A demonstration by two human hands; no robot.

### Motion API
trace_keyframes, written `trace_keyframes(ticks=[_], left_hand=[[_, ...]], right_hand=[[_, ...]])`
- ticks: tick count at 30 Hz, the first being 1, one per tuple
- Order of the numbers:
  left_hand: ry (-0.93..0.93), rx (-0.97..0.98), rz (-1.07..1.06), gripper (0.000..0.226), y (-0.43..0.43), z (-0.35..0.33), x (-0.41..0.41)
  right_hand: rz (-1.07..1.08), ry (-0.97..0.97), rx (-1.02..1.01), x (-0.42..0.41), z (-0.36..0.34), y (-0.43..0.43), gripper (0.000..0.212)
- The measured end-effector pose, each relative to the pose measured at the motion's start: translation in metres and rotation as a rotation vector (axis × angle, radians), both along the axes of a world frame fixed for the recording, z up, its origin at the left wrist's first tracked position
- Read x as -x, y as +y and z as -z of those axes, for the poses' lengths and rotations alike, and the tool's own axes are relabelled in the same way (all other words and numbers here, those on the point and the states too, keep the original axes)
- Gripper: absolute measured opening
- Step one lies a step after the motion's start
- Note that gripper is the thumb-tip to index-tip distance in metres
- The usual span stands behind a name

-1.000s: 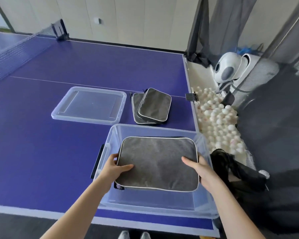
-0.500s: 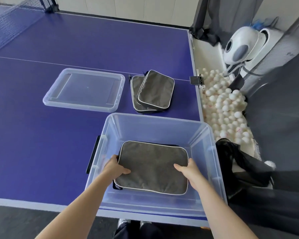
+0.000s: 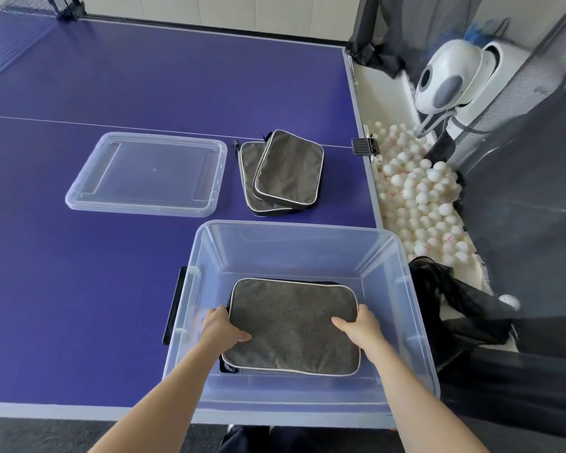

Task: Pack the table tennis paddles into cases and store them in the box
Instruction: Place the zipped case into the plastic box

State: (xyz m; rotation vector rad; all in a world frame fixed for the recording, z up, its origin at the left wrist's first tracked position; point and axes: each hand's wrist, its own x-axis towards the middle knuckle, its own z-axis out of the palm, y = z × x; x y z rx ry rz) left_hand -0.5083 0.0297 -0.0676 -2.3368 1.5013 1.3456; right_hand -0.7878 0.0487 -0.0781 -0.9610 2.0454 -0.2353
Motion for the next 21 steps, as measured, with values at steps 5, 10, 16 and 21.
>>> trace_keyframes(ticks=[5, 10, 16, 21], left_hand=[[-0.005, 0.004, 0.025, 0.070, 0.003, -0.005, 0.002], [-0.183, 0.273, 0.326, 0.093, 0.013, -0.017, 0.009], [-0.367, 0.426, 0.655, 0.077, -0.005, -0.046, 0.014], [-0.406, 0.599, 0.709, 0.070, -0.026, -0.084, 0.015]], right_hand=[[-0.036, 0.049, 0.036, -0.004, -0.005, 0.004, 0.062], [-0.240, 0.239, 0.207, -0.013, -0.018, 0.005, 0.068], [-0.502, 0.409, 0.287, -0.024, -0.045, -0.008, 0.067], [-0.608, 0.505, 0.464, -0.033, -0.083, -0.033, 0.061]])
